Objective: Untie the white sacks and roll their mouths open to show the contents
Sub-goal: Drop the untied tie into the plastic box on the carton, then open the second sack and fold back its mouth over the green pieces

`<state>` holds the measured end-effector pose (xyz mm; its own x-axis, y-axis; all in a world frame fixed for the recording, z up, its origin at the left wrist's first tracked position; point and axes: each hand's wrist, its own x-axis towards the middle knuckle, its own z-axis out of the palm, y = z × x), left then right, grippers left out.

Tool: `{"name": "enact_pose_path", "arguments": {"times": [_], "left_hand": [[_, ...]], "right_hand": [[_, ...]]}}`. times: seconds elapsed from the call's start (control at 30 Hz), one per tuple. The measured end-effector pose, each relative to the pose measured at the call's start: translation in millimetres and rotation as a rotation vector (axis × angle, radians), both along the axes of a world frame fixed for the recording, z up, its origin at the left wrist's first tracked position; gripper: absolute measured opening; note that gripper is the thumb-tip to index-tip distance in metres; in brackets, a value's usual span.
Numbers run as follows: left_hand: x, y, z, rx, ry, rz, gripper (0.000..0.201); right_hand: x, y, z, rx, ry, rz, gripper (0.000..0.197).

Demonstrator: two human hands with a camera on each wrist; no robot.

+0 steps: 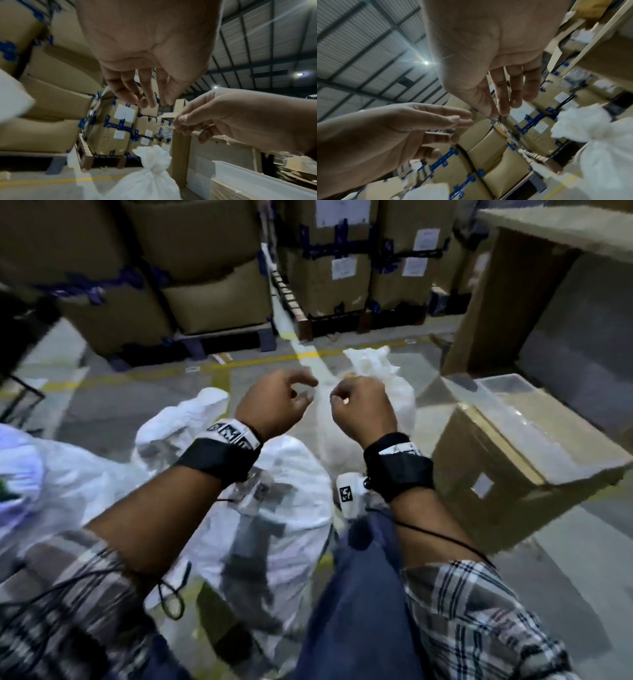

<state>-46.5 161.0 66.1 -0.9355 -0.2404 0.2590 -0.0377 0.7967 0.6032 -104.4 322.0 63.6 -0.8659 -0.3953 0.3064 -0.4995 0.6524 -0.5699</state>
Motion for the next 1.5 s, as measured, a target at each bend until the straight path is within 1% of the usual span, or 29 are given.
{"name": "enact_pose_path", "arguments": {"times": [0.1, 0.17, 0.23, 0.3, 0.37, 0.43, 0.5, 0.57, 0.6, 0.67, 0.73, 0.8, 0.9, 0.97, 1.03, 1.2, 1.27, 1.37, 1.43, 1.5], "left_hand": [[62, -51, -2, 0.009, 0.123, 0.121, 0.018], [97, -83, -9, 0.07, 0.209, 0.196, 0.018], [124, -111, -21, 0.095, 0.263, 0.266, 0.018], [148, -136, -37, 0.081, 0.306, 0.337, 0.019], [166, -158, -58, 0.07, 0.354, 0.391, 0.021], [177, -173, -79, 0.033, 0.373, 0.404, 0.025], [183, -185, -95, -0.04, 0.374, 0.426, 0.03], [186, -197, -106, -0.058, 0.359, 0.465, 0.036], [185, -201, -110, -0.04, 0.34, 0.463, 0.038], [179, -206, -115, -0.014, 0.259, 0.425, 0.039], [173, -206, -117, -0.047, 0.213, 0.393, 0.038], [170, -205, -117, -0.07, 0.221, 0.377, 0.032], [167, -204, -116, -0.08, 0.26, 0.336, 0.02], [167, -203, -114, -0.104, 0.277, 0.3, 0.017], [168, -202, -111, -0.128, 0.279, 0.258, 0.016], [169, -194, -108, -0.178, 0.285, 0.171, 0.01], [169, -188, -105, -0.215, 0.303, 0.149, 0.009], [170, -183, -99, -0.272, 0.342, 0.113, 0.01], [170, -182, -98, -0.343, 0.355, 0.082, 0.019], [171, -182, -96, -0.366, 0.374, 0.061, 0.028]], "right_hand": [[30, -60, -9, -0.028, 0.003, 0.135, 0.019], [50, -99, -16, -0.05, 0.025, 0.22, 0.017], [67, -128, -24, -0.073, 0.045, 0.268, 0.016], [80, -149, -34, -0.104, 0.074, 0.319, 0.017], [89, -167, -41, -0.068, 0.122, 0.394, 0.023], [95, -181, -45, -0.022, 0.184, 0.434, 0.027], [99, -190, -45, -0.04, 0.278, 0.412, 0.03], [103, -194, -45, -0.039, 0.37, 0.42, 0.037], [105, -196, -45, -0.005, 0.406, 0.453, 0.041], [107, -198, -49, 0.137, 0.446, 0.541, 0.051], [109, -200, -55, 0.288, 0.439, 0.584, 0.062], [109, -200, -61, 0.395, 0.42, 0.571, 0.072], [105, -197, -63, 0.452, 0.423, 0.531, 0.08], [99, -193, -61, 0.455, 0.453, 0.509, 0.077], [94, -187, -61, 0.461, 0.489, 0.497, 0.068], [91, -177, -61, 0.41, 0.547, 0.462, 0.026], [92, -174, -60, 0.378, 0.594, 0.445, 0.016], [92, -167, -57, 0.32, 0.659, 0.466, 0.012], [90, -162, -54, 0.283, 0.682, 0.508, 0.013], [89, -159, -52, 0.252, 0.689, 0.563, 0.013]]}}
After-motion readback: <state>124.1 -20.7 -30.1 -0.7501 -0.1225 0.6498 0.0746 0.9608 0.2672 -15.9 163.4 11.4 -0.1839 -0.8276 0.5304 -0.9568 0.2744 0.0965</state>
